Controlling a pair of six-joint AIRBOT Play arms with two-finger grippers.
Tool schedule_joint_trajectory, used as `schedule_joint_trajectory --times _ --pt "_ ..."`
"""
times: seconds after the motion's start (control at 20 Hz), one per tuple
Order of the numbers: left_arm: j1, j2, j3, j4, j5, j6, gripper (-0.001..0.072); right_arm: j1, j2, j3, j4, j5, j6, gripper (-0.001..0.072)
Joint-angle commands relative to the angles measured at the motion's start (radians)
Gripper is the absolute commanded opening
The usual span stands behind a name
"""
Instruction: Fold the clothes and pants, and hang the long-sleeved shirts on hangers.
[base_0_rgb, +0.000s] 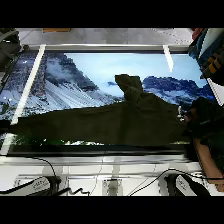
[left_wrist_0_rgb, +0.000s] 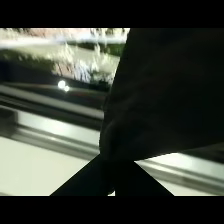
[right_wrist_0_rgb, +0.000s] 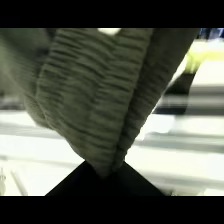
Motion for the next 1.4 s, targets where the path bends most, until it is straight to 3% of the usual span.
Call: schedule_joint_trajectory --times 0.0,0.45,0.5,0.55,0.6,0.65,0.7,0.95,1.2,1.3,1.35 --pt "0.038 -0.001 -0.074 0.069 -0.035 0.066 0.0019 0.000 0.006 -0.096 -0.024 0.058 0.006 0.0035" --pt "0.047 -0.002 -0.078 0.175 0.014 0.066 0.0022 0.000 0.006 -0.135 -0.118 0.132 0.005 0.0035" --pt "0.047 -0.004 -0.078 0.172 0.013 0.066 0.0056 0.000 0.006 -0.135 -0.118 0.127 0.005 0.0046" --pt "0.047 -0.005 -0.078 0.173 0.013 0.066 0.0298 0.000 0.006 -0.135 -0.117 0.123 0.005 0.0147" --pt "0.047 -0.005 -0.078 0.174 0.013 0.065 0.0672 0.000 0.006 -0.135 -0.117 0.119 0.005 0.0356" --pt "0.047 -0.005 -0.078 0.174 0.010 0.062 0.0706 0.000 0.006 -0.135 -0.117 0.113 0.005 0.0522" --pt "0.047 -0.005 -0.078 0.174 0.010 0.062 0.0707 0.000 0.006 -0.135 -0.117 0.104 0.005 0.0554" --pt "0.046 -0.005 -0.077 0.168 0.042 0.061 0.0701 0.000 0.006 -0.135 -0.116 0.064 0.005 0.0554" --pt "0.029 -0.002 -0.077 0.151 0.146 -0.092 0.0699 0.000 0.006 -0.090 -0.109 -0.243 0.044 0.0531" --pt "0.010 0.000 -0.073 0.150 0.178 -0.118 0.0698 0.000 0.006 -0.037 -0.112 -0.404 0.048 0.0299" --pt "-0.005 0.000 -0.069 0.150 0.190 -0.129 0.0699 -0.001 0.006 -0.011 -0.112 -0.502 0.048 0.0258"
